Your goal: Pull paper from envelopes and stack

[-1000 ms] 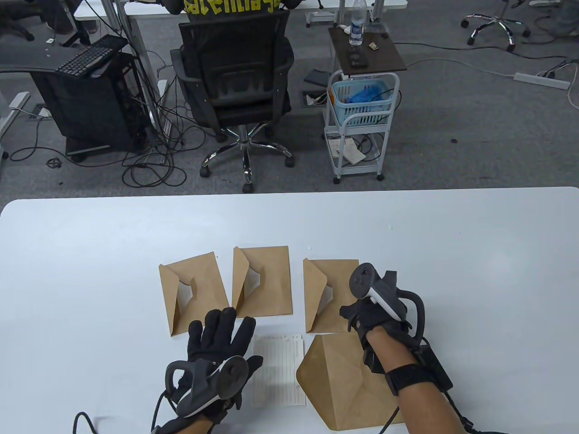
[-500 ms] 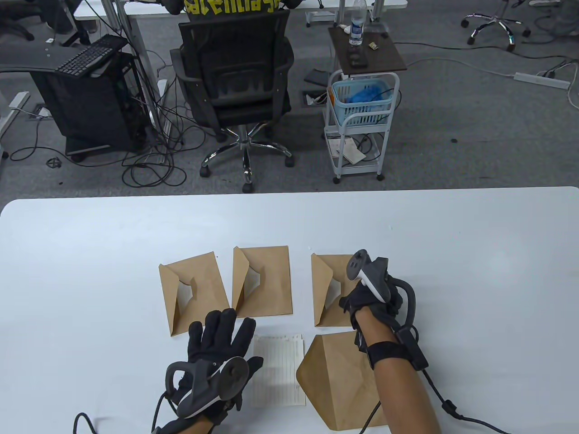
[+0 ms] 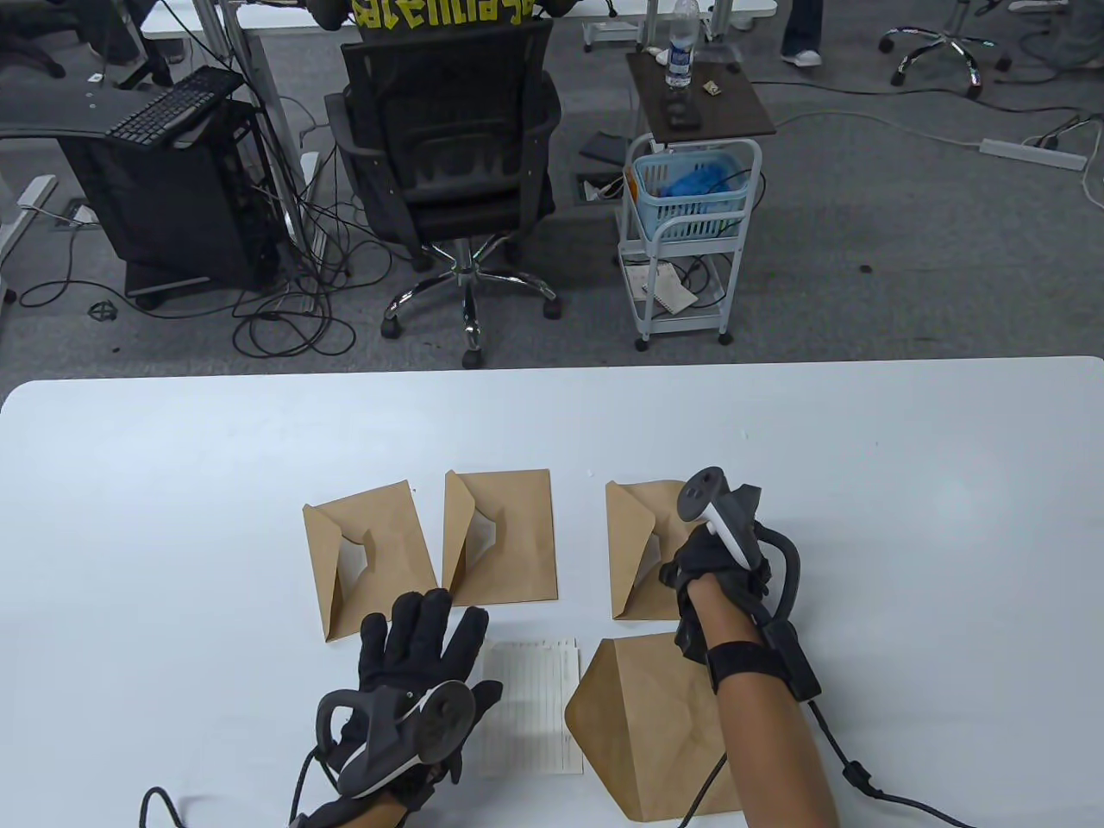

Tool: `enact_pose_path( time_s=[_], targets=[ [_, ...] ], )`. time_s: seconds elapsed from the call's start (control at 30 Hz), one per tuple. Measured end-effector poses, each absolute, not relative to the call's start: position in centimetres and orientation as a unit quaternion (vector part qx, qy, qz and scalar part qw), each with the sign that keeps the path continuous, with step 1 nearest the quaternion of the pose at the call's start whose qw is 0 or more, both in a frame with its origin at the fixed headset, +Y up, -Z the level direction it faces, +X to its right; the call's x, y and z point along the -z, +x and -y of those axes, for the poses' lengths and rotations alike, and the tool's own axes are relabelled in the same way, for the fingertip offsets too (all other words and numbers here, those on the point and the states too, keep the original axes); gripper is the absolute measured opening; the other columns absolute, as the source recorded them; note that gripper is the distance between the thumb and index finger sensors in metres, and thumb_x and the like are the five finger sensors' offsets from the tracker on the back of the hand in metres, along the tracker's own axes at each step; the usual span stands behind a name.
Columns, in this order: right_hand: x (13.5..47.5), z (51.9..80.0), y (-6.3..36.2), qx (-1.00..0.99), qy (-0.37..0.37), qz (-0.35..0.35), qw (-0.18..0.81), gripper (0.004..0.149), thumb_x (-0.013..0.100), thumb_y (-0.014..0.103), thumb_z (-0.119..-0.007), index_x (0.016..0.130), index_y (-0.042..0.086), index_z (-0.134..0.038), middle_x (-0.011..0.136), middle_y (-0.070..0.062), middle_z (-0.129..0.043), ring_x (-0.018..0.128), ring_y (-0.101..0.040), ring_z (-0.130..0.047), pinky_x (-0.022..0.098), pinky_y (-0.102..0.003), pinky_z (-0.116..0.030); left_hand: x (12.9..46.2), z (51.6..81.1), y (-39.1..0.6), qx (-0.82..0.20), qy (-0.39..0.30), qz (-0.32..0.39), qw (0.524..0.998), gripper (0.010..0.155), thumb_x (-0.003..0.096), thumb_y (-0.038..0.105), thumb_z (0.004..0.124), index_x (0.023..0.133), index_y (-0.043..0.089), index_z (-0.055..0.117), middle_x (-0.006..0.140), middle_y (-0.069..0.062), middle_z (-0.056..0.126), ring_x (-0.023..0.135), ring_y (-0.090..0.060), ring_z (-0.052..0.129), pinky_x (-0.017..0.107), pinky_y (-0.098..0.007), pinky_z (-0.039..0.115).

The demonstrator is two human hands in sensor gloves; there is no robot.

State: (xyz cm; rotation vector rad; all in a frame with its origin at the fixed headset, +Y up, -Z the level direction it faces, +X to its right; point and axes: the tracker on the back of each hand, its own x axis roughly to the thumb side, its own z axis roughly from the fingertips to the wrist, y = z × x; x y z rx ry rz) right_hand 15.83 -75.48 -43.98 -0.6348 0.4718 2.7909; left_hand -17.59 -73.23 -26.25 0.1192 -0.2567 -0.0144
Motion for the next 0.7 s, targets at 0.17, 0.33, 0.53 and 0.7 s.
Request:
enact_pose_path(
  time_s=[0.17, 0.33, 0.53, 0.7],
  targets=[
    [43.93, 75.85, 16.35, -0.949, -0.214, -0.172, 0.157, 0.073, 0.033, 0.040, -0.100, 0.089, 0.000, -0.073, 0.062, -0.008, -0.087, 0.041, -0.021, -0.095, 0.055, -0.058, -0.073, 26.20, 73.17, -17.51, 0.006, 0.061, 0.129, 0.990, 0.075, 0.0493, 0.062, 0.067, 0.114, 0.038, 0.038, 0.121, -0.012, 0.026, 0.114, -0.044, 0.025, 0.077, -0.065, 0.016],
    [43.91, 75.88, 16.28, -0.941, -0.223, -0.187, 0.172, 0.064, 0.037, 0.036, -0.098, 0.086, 0.001, -0.076, 0.060, -0.008, -0.086, 0.042, -0.024, -0.092, 0.057, -0.060, -0.068, 26.23, 73.15, -17.61, 0.006, 0.062, 0.126, 0.990, 0.074, 0.0492, 0.062, 0.067, 0.114, 0.038, 0.038, 0.121, -0.012, 0.027, 0.114, -0.044, 0.025, 0.077, -0.065, 0.016],
    [43.74, 75.94, 16.27, -0.939, -0.216, -0.199, 0.180, 0.050, 0.041, 0.035, -0.095, 0.082, 0.011, -0.080, 0.068, -0.011, -0.083, 0.053, -0.029, -0.088, 0.060, -0.063, -0.063, 26.25, 73.15, -17.65, 0.005, 0.062, 0.125, 0.990, 0.074, 0.0492, 0.062, 0.067, 0.114, 0.038, 0.038, 0.121, -0.012, 0.026, 0.114, -0.044, 0.025, 0.077, -0.065, 0.016],
    [43.47, 75.34, 16.57, -0.944, -0.221, -0.165, 0.178, 0.043, 0.043, 0.036, -0.094, 0.077, 0.013, -0.082, 0.090, -0.026, -0.071, 0.063, -0.035, -0.090, 0.058, -0.061, -0.069, 26.29, 73.14, -17.67, 0.004, 0.062, 0.125, 0.990, 0.074, 0.0492, 0.062, 0.067, 0.114, 0.038, 0.038, 0.121, -0.012, 0.026, 0.114, -0.044, 0.025, 0.077, -0.065, 0.016]
  ],
)
